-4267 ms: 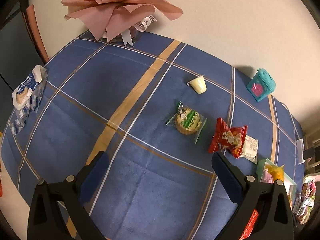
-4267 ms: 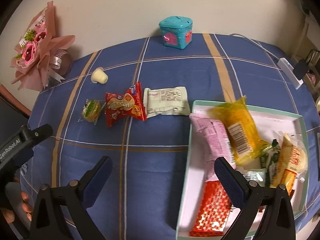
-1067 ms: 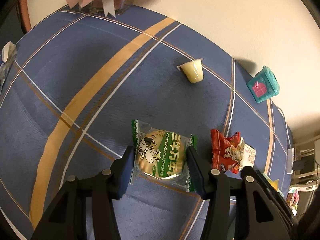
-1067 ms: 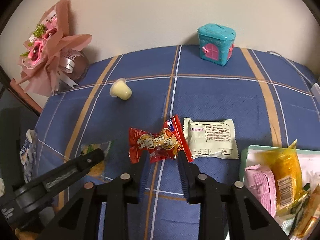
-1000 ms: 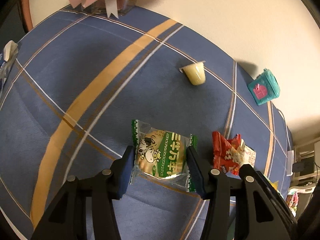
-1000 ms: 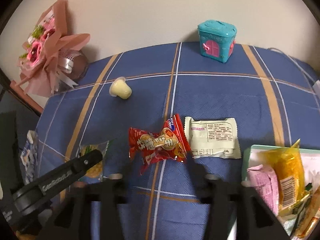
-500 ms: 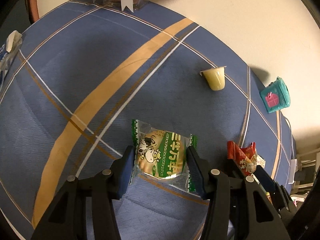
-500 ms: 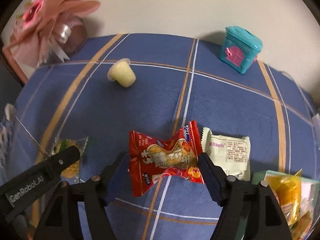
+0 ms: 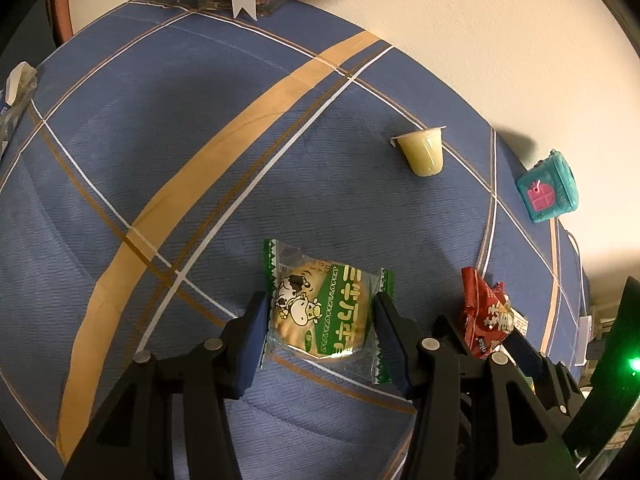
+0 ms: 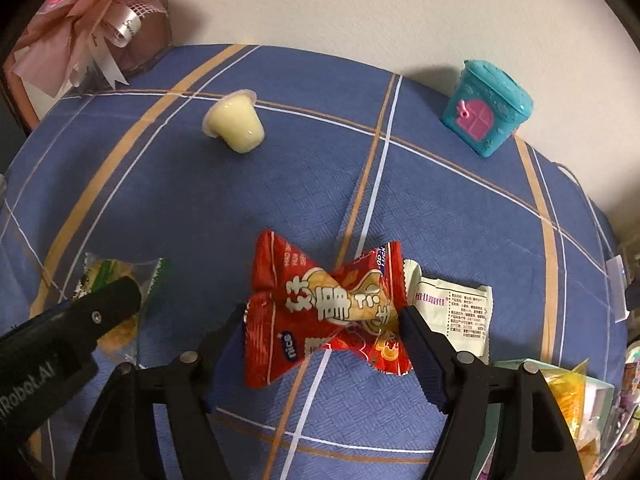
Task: Organize snacks
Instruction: 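Grasp the red candy pack with the right gripper while the left holds the cookie, then carry the green cookie and red candy pack over the white tray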
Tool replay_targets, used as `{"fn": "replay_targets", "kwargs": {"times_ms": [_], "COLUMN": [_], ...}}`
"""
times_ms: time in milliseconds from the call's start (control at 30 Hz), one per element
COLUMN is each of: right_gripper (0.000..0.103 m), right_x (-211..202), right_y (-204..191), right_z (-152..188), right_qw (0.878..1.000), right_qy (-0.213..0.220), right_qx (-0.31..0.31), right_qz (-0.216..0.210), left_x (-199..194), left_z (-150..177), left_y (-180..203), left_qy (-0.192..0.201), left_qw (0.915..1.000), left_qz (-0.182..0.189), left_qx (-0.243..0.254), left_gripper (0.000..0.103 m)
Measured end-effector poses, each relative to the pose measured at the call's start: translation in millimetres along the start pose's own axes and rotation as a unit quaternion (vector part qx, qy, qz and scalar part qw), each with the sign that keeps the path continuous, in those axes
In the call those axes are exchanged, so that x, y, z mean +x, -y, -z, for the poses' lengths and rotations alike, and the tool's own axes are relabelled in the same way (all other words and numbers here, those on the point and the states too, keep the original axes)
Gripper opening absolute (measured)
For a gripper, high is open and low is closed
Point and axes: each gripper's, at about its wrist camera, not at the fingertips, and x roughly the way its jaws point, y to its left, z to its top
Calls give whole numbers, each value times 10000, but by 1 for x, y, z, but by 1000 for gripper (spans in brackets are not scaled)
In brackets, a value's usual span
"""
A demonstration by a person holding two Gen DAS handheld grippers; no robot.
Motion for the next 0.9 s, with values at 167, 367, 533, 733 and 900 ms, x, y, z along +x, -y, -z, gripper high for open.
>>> {"fn": "replay_targets", "kwargs": {"times_ms": [167,367,533,733,900], "right_gripper": [70,61,52,49,49], "right_x": [-2,-3,-11,-29,-53], "right_y": [2,7,11,18,24], "right_z": [-3,-3,1,9,18], "right_qw": [10000,9998,9994,9983,9972], "right_qy": [19,21,32,124,307], "right_qx": [74,174,251,399,450], "right_qz": [-49,-105,-236,-410,-507], "left_x": [2,3,1,-6,-17], "left_z": [-1,0,0,3,8], "left_y": [-2,-2,-2,1,4], "left_qy": [-21,-35,-29,-22,34], "left_qw": [10000,10000,10000,10000,9999], "left_qz": [15,30,42,68,91], "left_qx": [7,48,57,64,88], "left_gripper": [55,55,54,54,54]}}
